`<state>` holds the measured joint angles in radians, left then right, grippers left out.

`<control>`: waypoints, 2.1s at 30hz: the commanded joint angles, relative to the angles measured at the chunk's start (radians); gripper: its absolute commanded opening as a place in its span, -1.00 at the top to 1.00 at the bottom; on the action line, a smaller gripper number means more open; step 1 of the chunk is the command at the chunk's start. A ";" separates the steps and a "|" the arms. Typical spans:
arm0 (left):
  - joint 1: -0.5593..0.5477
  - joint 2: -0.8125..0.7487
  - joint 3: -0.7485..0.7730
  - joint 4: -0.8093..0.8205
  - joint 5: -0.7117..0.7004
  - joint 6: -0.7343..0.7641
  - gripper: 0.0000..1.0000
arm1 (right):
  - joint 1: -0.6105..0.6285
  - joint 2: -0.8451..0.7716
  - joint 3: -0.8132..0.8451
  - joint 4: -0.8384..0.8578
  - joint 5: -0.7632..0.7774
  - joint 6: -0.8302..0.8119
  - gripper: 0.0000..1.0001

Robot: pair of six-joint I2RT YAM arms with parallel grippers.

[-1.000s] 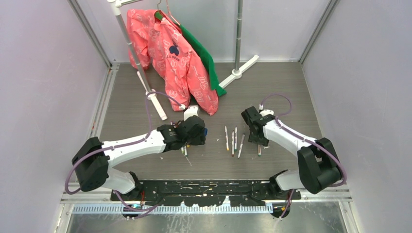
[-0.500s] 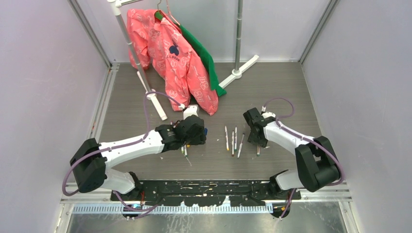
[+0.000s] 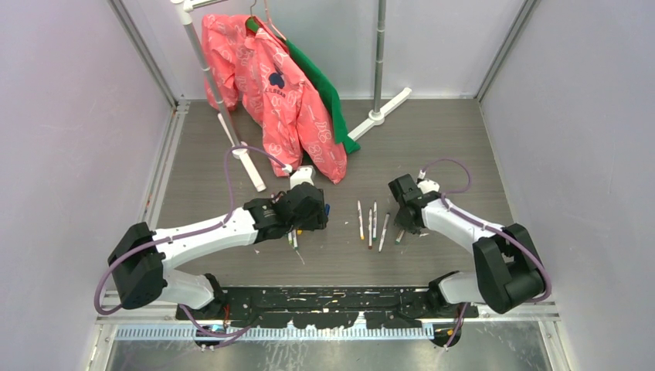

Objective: Open the pen caps

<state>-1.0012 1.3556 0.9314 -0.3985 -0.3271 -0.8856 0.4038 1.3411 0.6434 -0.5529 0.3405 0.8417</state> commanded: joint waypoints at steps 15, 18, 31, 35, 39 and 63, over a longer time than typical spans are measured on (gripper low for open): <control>0.032 0.054 0.058 0.084 0.142 -0.012 -0.01 | 0.242 -0.381 -0.058 -0.022 0.024 -0.081 0.98; 0.046 0.063 0.052 0.120 0.190 -0.036 -0.01 | 0.271 -0.436 -0.062 -0.014 -0.027 -0.107 0.98; 0.136 0.168 0.034 0.375 0.479 -0.197 -0.01 | 0.460 -0.452 -0.088 0.205 -0.167 -0.159 0.98; 0.136 0.207 0.046 0.392 0.512 -0.223 -0.01 | 0.509 -0.400 -0.070 0.250 -0.155 -0.161 0.97; 0.136 0.216 0.049 0.417 0.519 -0.227 -0.01 | 0.548 -0.344 -0.054 0.292 -0.139 -0.162 0.98; 0.156 0.218 -0.016 0.440 0.498 -0.256 0.39 | 0.620 -0.321 -0.031 0.353 -0.102 -0.156 0.98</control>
<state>-0.8490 1.5848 0.9379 -0.0265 0.1684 -1.1267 1.0187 1.0660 0.6022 -0.2539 0.2062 0.6842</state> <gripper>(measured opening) 0.372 0.210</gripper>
